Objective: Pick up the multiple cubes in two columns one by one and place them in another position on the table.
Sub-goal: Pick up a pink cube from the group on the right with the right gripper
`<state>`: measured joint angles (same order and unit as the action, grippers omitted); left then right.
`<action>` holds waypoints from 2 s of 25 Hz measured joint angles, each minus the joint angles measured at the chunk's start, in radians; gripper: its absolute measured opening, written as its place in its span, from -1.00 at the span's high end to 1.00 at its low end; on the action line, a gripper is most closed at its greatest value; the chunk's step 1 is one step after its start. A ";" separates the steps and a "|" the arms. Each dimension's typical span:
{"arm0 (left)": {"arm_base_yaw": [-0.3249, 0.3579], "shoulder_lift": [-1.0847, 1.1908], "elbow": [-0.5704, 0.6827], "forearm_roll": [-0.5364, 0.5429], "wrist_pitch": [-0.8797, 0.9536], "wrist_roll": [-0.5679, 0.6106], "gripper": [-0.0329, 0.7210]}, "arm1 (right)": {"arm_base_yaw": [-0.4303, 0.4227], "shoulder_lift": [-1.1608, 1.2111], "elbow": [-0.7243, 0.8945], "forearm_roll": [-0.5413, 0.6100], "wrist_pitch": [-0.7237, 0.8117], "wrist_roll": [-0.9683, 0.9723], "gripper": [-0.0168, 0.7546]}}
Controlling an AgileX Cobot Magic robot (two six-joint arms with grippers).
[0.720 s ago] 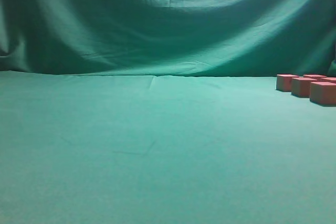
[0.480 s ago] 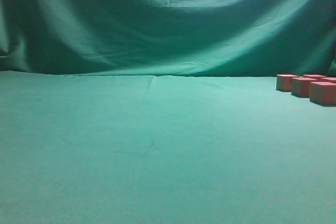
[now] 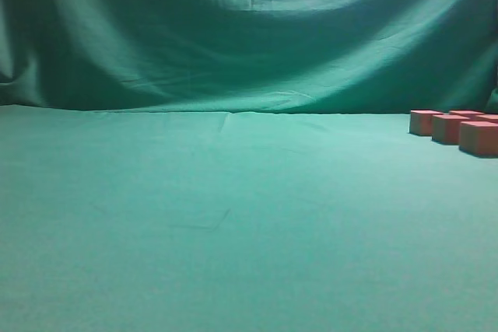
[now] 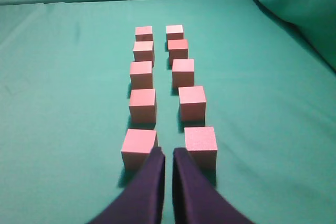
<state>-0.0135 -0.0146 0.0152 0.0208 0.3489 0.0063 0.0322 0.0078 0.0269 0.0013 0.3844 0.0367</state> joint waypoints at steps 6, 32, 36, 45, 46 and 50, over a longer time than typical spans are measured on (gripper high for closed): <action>0.000 0.000 0.000 0.000 0.000 0.000 0.91 | 0.000 0.000 0.000 0.000 0.000 0.000 0.83; 0.000 0.000 0.000 0.000 0.000 0.000 0.91 | 0.000 0.030 -0.179 0.047 -0.403 0.001 0.83; 0.000 0.000 0.000 0.000 0.000 0.000 0.91 | 0.000 0.142 -0.372 0.045 -0.141 -0.021 0.83; 0.000 0.000 0.000 0.000 0.000 0.000 0.91 | 0.000 0.332 -0.488 0.215 0.155 -0.073 0.83; 0.000 0.000 0.000 0.000 0.000 0.000 0.91 | 0.000 0.355 -0.495 0.218 0.194 -0.086 0.83; 0.000 0.000 0.000 0.000 0.000 0.000 0.91 | 0.000 0.476 -0.552 0.224 0.379 -0.112 0.83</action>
<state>-0.0135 -0.0146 0.0152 0.0208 0.3489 0.0063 0.0322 0.4841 -0.5253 0.2251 0.7634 -0.0749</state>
